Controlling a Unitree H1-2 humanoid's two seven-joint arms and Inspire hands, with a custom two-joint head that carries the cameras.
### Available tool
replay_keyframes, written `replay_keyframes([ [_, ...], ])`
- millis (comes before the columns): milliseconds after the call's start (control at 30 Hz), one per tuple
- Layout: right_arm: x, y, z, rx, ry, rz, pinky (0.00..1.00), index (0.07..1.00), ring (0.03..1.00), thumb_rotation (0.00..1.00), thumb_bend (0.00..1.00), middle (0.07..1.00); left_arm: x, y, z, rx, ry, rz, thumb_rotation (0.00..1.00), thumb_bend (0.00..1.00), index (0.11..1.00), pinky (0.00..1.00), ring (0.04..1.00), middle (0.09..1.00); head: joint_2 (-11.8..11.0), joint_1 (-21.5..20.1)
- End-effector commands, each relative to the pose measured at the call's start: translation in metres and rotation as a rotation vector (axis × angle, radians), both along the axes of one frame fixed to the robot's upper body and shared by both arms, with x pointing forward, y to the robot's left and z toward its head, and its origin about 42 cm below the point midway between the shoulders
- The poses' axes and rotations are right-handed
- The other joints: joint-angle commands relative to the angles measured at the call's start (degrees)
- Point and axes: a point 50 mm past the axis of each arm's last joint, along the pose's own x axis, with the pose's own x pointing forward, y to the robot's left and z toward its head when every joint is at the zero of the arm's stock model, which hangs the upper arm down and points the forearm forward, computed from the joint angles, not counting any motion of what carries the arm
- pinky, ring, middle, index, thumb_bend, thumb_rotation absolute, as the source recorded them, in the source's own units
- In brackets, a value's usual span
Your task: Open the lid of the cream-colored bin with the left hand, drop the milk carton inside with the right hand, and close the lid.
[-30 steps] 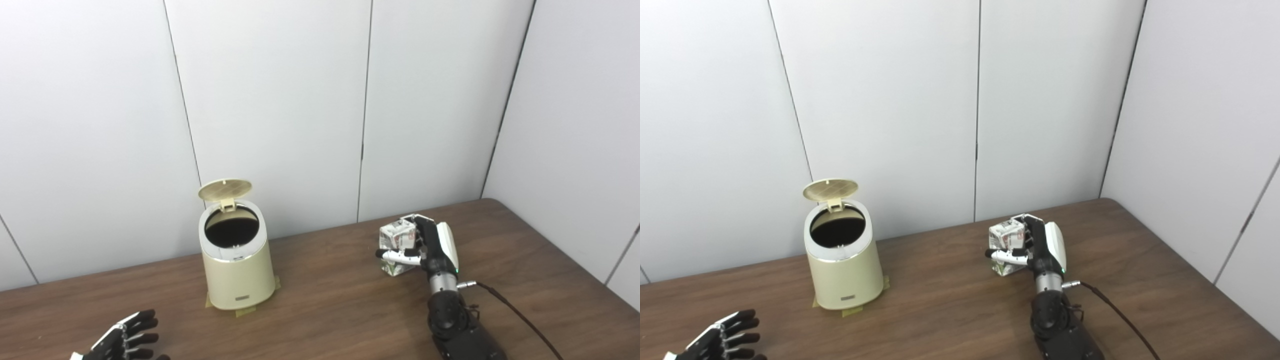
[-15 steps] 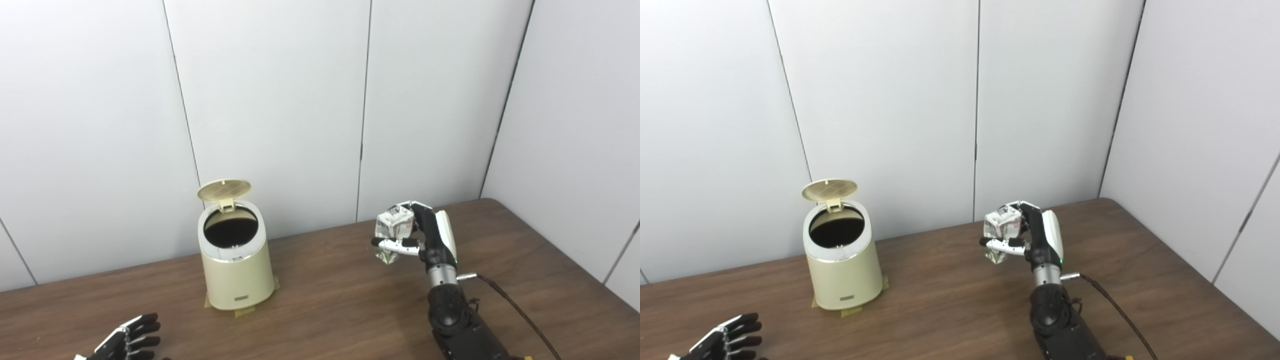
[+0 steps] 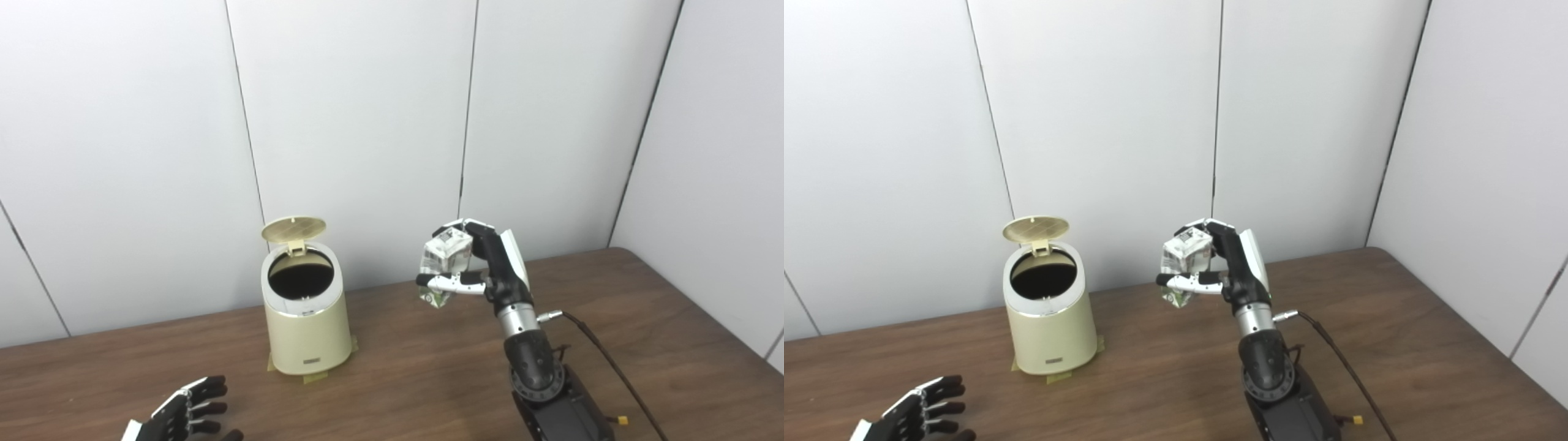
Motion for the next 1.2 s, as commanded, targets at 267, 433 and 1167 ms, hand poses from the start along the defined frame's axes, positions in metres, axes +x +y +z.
replay_keyframes([
  [267,0.015,0.063,0.083,0.008,-0.169,0.142,0.32,0.526,0.354,0.00,0.52,0.436,0.010,-0.024,0.007,-0.035,-0.078,-0.006,0.12,0.65,0.783,0.63,0.727,0.775,-0.7,5.2],
  [433,0.019,0.088,0.095,0.004,-0.192,0.193,0.32,0.529,0.356,0.00,0.52,0.438,0.010,-0.034,0.006,-0.023,-0.082,0.001,0.17,0.67,0.781,0.63,0.720,0.770,-1.0,7.4],
  [1167,0.050,0.152,0.105,-0.031,-0.198,0.307,0.31,0.523,0.352,0.00,0.52,0.446,0.007,-0.056,0.006,-0.054,-0.076,-0.003,0.15,0.66,0.795,0.64,0.745,0.792,-2.4,12.4],
])
